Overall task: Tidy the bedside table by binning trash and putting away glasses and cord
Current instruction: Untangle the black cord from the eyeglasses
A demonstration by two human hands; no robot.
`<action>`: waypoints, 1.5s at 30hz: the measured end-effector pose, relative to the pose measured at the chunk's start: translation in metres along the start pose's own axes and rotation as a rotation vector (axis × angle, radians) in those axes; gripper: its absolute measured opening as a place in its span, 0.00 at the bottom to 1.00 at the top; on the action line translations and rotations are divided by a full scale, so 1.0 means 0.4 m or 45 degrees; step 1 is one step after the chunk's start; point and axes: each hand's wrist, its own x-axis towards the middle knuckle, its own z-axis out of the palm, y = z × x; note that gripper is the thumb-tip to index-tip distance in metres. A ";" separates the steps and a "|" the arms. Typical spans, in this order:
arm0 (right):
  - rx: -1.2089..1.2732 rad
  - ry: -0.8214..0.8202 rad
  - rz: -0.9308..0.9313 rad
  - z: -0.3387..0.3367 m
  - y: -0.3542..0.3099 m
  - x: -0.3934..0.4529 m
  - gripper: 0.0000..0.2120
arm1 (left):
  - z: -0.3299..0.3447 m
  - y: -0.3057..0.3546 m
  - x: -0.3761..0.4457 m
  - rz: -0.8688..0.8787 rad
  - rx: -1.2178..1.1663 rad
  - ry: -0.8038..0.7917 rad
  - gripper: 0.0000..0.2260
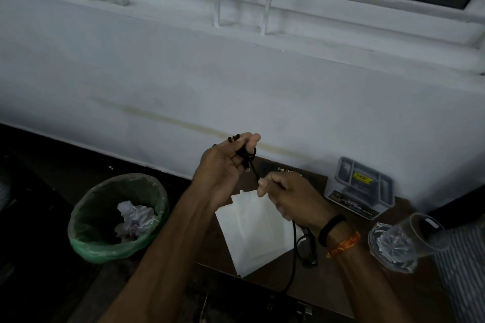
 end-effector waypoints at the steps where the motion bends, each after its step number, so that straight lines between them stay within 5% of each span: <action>1: 0.020 -0.026 0.058 0.001 0.007 0.000 0.16 | -0.004 0.002 0.000 -0.020 -0.038 -0.024 0.17; 7: 0.380 0.153 0.403 -0.019 0.033 0.014 0.20 | -0.002 0.017 -0.011 -0.113 0.034 -0.245 0.17; 13: 0.787 0.322 0.539 -0.044 0.047 0.023 0.12 | 0.007 -0.011 -0.023 -0.243 0.770 -0.526 0.14; 19: 0.585 0.354 0.454 -0.043 0.041 0.027 0.14 | 0.025 -0.052 -0.026 -0.386 1.134 -0.631 0.18; 22: 0.364 0.395 0.296 -0.036 0.006 0.019 0.11 | 0.025 -0.066 -0.004 -0.347 0.954 -0.349 0.18; 26: 0.130 0.302 -0.001 0.000 -0.050 -0.011 0.12 | 0.011 -0.048 0.010 -0.257 0.482 -0.214 0.14; 32: -0.016 -0.003 0.093 0.025 0.001 -0.008 0.11 | -0.008 -0.027 0.007 -0.136 0.046 -0.106 0.15; 38: 0.392 0.073 0.402 -0.013 0.051 0.003 0.17 | -0.007 0.003 -0.010 -0.228 0.157 -0.277 0.17; 45: 0.740 0.355 0.556 -0.050 0.050 0.015 0.13 | 0.002 -0.019 -0.013 -0.235 0.765 -0.503 0.13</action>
